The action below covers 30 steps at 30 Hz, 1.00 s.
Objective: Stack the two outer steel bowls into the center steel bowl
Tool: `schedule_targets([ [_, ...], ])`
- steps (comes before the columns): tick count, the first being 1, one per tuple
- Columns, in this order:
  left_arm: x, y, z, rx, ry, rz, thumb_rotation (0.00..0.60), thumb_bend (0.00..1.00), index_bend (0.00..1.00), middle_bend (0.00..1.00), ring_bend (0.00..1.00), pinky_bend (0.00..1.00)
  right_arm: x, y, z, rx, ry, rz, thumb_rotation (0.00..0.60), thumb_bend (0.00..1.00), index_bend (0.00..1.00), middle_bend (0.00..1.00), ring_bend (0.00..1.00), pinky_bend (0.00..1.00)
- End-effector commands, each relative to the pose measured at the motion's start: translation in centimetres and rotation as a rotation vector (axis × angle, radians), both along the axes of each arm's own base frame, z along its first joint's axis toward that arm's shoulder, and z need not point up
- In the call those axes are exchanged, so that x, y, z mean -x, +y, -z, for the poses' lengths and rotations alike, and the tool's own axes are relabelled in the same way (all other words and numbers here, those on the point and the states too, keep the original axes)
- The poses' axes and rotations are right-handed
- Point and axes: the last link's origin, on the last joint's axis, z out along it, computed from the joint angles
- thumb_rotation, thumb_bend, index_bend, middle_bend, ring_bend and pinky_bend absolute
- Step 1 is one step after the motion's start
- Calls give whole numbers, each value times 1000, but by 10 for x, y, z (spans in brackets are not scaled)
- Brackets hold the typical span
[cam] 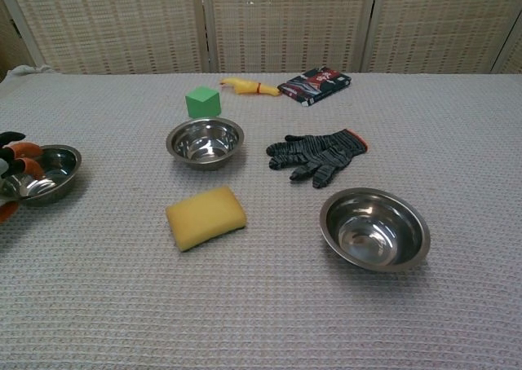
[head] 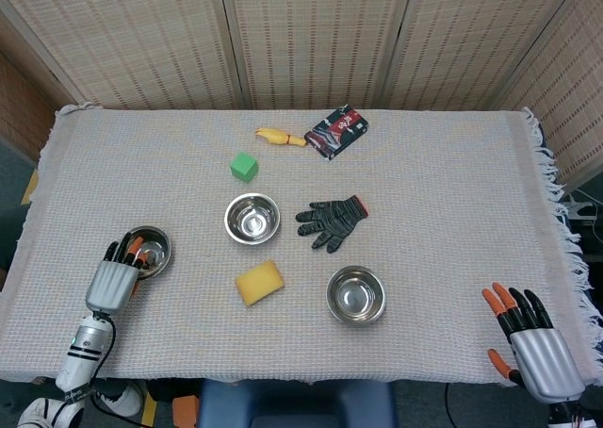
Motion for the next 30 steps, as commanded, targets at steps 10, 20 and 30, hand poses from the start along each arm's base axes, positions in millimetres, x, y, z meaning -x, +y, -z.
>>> schedule_targets([
  [10,-28,11,10,-29,-141,167,600,451,735,285,138,225,0,1,0,-7,-2,-2,600,195,0,0,0,0],
  [20,-122,56,35,11,-189,333,600,449,713,282,139,226,2,-4,-10,6,-40,13,600,195,0,0,0,0],
  [30,-184,99,59,64,-140,323,600,449,702,280,140,226,6,-5,-23,23,-80,28,600,195,0,0,0,0],
])
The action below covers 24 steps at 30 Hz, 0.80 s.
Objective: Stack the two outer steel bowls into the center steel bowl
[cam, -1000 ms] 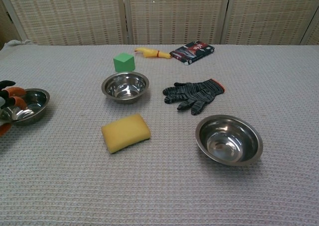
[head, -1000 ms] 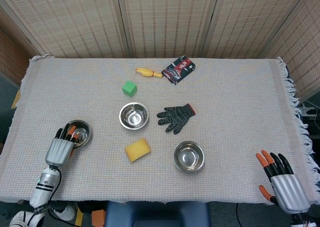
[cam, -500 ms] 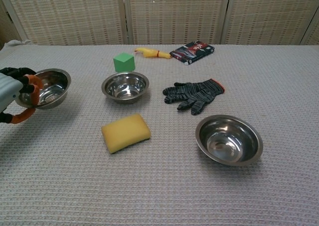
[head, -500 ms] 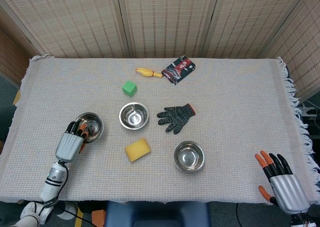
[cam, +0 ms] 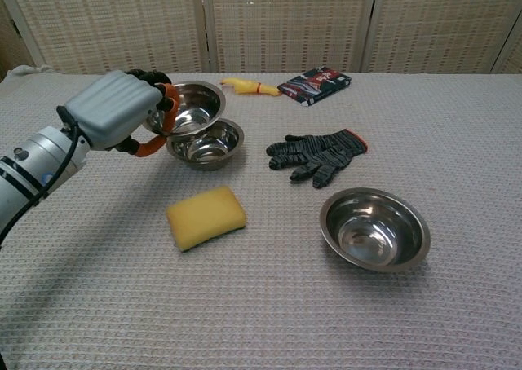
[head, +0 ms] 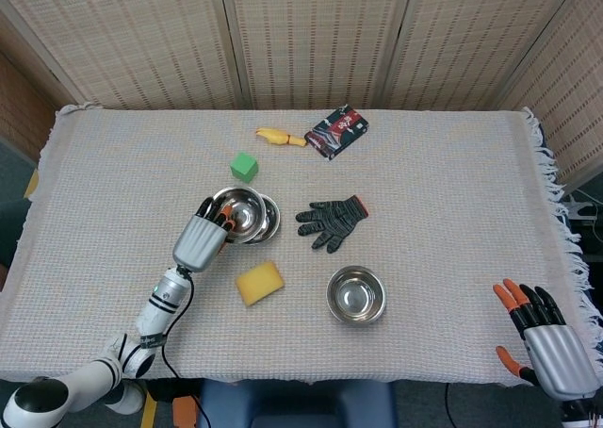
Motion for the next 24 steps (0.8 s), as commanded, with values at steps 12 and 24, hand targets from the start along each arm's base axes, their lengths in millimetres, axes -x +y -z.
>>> schedule_targets([
  [12,-25,0,24,43,51,-12,600,424,202,201,116,226,0,4,-9,25,-16,-5,600,195,0,0,0,0],
  [24,18,-62,-27,25,26,-66,600,416,149,159,105,225,-7,0,16,-61,15,-99,600,195,0,0,0,0],
])
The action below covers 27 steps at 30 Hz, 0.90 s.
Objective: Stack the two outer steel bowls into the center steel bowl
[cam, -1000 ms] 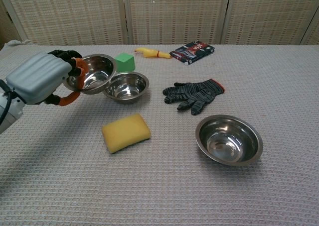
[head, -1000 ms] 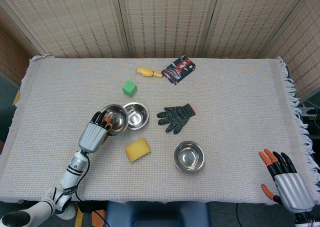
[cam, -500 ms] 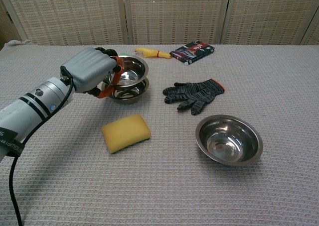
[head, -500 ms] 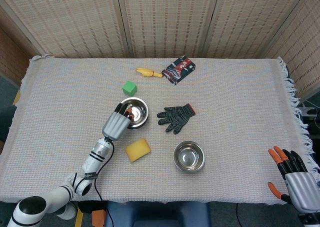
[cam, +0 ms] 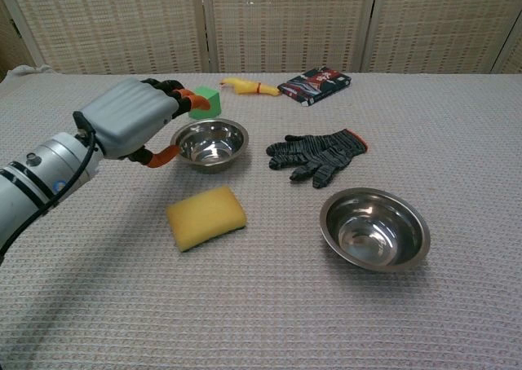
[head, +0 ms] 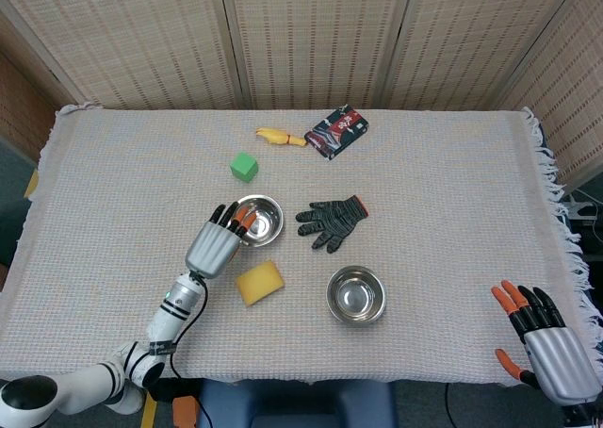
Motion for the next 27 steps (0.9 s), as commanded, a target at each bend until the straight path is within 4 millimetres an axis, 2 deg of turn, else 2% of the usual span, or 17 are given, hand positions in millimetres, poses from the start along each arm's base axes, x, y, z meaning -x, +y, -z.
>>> schedule_targets([
  [1,38,-44,-35,-19,5,-41,600,417,149,158,105,225,-4,-5,19,-60,15,-57,600,196,0,0,0,0],
  [5,69,-84,-57,-7,5,-80,600,417,145,158,105,225,-13,-16,52,-139,34,-124,600,196,0,0,0,0],
  [9,93,-108,-67,-3,-2,-108,600,417,125,157,105,224,-25,-27,85,-211,77,-189,600,195,52,0,0,0],
  [14,102,-115,-71,-10,-13,-127,600,416,125,156,105,224,-30,-34,101,-234,94,-214,600,197,172,0,0,0],
  [16,111,-120,-76,-19,-23,-147,600,414,123,156,105,223,-33,-43,116,-247,104,-221,600,199,240,0,0,0],
  [18,121,-128,-87,-40,-37,-163,600,414,121,156,105,222,-34,-58,140,-280,111,-203,600,199,277,0,0,0],
  [23,126,-129,-94,-49,-44,-161,600,414,121,156,105,222,-38,-76,167,-294,106,-188,600,199,313,0,0,0],
  [27,129,-129,-98,-58,-45,-162,600,414,121,156,105,222,-43,-87,177,-287,87,-196,600,199,310,0,0,0],
])
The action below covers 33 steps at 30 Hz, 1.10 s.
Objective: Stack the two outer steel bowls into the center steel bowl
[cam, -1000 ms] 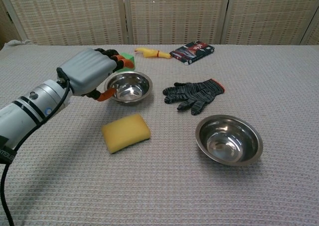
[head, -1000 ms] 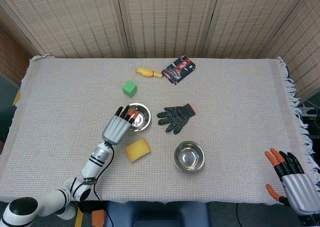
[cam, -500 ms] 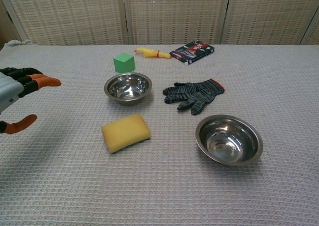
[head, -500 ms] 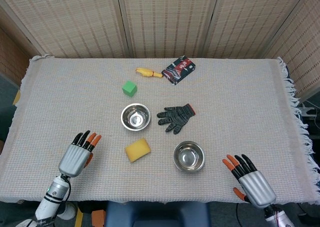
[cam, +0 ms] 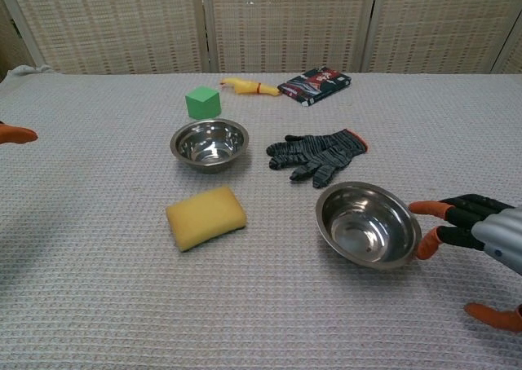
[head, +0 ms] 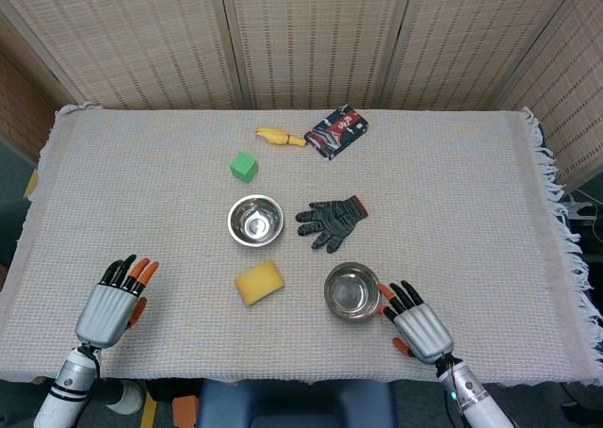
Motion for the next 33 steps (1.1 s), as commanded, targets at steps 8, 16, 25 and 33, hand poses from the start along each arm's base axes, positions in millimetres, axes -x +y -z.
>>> schedule_targets([
  [8,6,-1,-11,-29,-3,2,600,416,120,156,105,221,-3,-3,-21,72,-61,-44,600,199,307,0,0,0],
  [16,11,7,-11,-23,5,-20,600,416,115,156,106,222,-22,-25,-8,57,-105,-61,600,199,306,0,0,0],
  [25,19,11,-20,-46,5,-38,600,416,115,156,105,222,-46,-53,37,-4,-95,-75,600,215,491,22,0,0],
  [33,23,13,-27,-61,-15,-44,600,416,110,156,106,223,-52,-59,30,89,-144,-125,600,484,736,138,0,0],
])
